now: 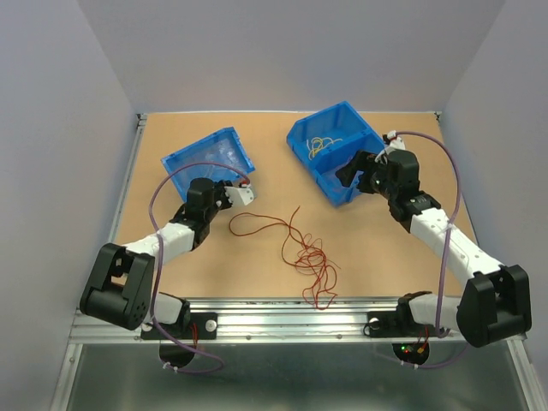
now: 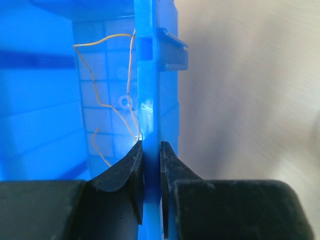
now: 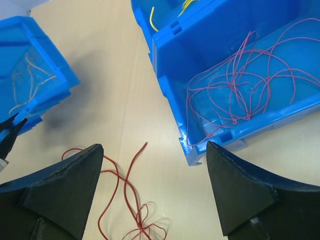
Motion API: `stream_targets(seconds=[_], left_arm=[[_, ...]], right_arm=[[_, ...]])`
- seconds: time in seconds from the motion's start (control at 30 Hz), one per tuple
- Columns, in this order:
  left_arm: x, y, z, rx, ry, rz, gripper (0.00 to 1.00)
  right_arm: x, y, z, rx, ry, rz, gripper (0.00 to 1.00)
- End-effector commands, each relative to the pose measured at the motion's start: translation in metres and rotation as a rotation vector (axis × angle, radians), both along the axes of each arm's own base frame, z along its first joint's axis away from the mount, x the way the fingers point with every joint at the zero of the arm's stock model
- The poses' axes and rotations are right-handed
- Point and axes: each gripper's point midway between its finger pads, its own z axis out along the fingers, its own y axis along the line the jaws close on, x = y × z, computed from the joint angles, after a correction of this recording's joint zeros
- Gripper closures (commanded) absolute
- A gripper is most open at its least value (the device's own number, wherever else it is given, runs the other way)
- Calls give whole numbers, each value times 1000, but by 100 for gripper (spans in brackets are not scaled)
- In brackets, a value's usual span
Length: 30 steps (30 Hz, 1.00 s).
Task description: Untangle the cables
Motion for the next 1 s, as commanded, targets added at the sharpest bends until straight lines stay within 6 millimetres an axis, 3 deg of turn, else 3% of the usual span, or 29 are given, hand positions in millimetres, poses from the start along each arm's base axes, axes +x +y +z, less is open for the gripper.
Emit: stream_targets(seconds=[0.0, 0.03, 0.07, 0.17, 0.2, 0.23, 0.27, 0.33, 0.37, 0.4, 0.57, 0.6, 0.63, 0.67, 0.77, 0.8, 0.97], left_arm=[[22, -22, 67, -145, -60, -41, 100], [21, -26, 65, -162, -33, -50, 100], [20, -31, 63, -185, 3, -65, 100], [19, -37, 66, -217, 13, -82, 100], [18, -39, 67, -224, 17, -92, 100], [18, -41, 67, -224, 17, -102, 100], [15, -44, 66, -219, 25, -127, 100], [13, -49, 66, -221, 36, -157, 100], [11, -51, 63, -219, 57, -165, 100], [12, -53, 67, -223, 61, -173, 100], [11, -64, 47, -227, 217, -199, 100], [12, -65, 47, -229, 227, -198, 100], [15, -67, 52, -236, 225, -196, 100], [17, -67, 47, -238, 242, -188, 100], [23, -69, 46, -246, 256, -174, 100], [25, -69, 48, -245, 255, -174, 100], [29, -69, 43, -221, 288, -166, 100]], right_arm=[[15, 15, 27, 13, -79, 68, 12], [17, 19, 16, 3, -43, 79, 12], [26, 23, 30, -4, -64, 80, 14], [36, 38, 11, -62, 13, 92, 14], [47, 43, 24, -86, -14, 70, 14], [44, 58, 17, -123, 13, 91, 14], [59, 66, 19, -169, 7, 77, 14], [63, 80, 12, -244, 27, 79, 14], [74, 81, -2, -306, 40, 60, 14], [83, 84, 10, -318, 19, 47, 14], [123, 89, 7, -438, -23, 31, 14], [131, 89, 3, -462, -22, 26, 14], [140, 84, -21, -520, 25, 5, 15], [154, 82, -11, -557, 0, -27, 16], [169, 78, -40, -659, 50, -35, 19], [175, 78, -35, -667, 35, -45, 22], [200, 77, -50, -761, 31, -62, 30]])
